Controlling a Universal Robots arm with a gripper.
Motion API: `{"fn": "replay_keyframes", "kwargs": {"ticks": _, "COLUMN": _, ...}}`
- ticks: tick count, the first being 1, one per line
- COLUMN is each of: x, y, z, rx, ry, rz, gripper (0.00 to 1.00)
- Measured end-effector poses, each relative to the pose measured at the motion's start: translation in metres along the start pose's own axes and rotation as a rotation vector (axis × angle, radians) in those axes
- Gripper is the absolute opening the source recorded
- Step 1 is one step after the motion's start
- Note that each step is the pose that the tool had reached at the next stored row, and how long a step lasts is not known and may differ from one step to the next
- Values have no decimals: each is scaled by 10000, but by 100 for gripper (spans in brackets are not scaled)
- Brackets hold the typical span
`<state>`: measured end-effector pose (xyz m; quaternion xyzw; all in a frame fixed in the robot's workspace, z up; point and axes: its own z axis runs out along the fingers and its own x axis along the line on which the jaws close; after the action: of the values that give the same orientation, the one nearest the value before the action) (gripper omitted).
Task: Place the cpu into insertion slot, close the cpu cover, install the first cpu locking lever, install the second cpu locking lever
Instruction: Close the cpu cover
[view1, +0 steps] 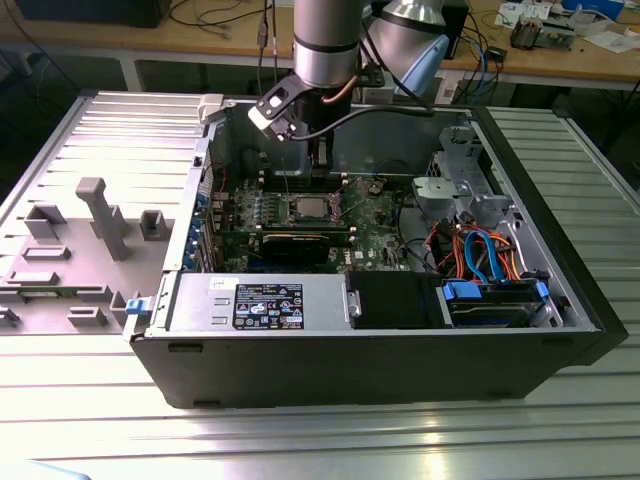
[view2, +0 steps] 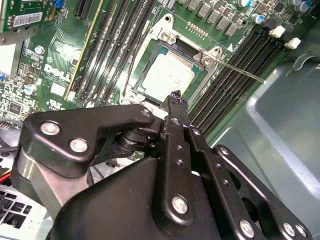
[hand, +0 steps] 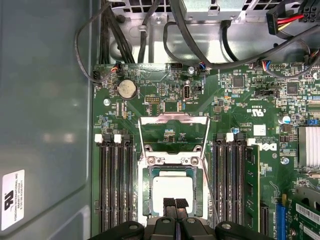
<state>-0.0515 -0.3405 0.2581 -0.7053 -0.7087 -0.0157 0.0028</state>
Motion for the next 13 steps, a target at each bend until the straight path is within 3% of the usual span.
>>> {"fn": "replay_keyframes", "kwargs": {"ticks": 7, "x": 1, "y": 1, "z": -28, "rx": -1, "ry": 0, "rz": 0, "gripper": 11}}
{"fn": "replay_keyframes", "kwargs": {"ticks": 13, "x": 3, "y": 2, "z": -105, "rx": 0, "ry": -1, "rz": 0, "gripper": 11}}
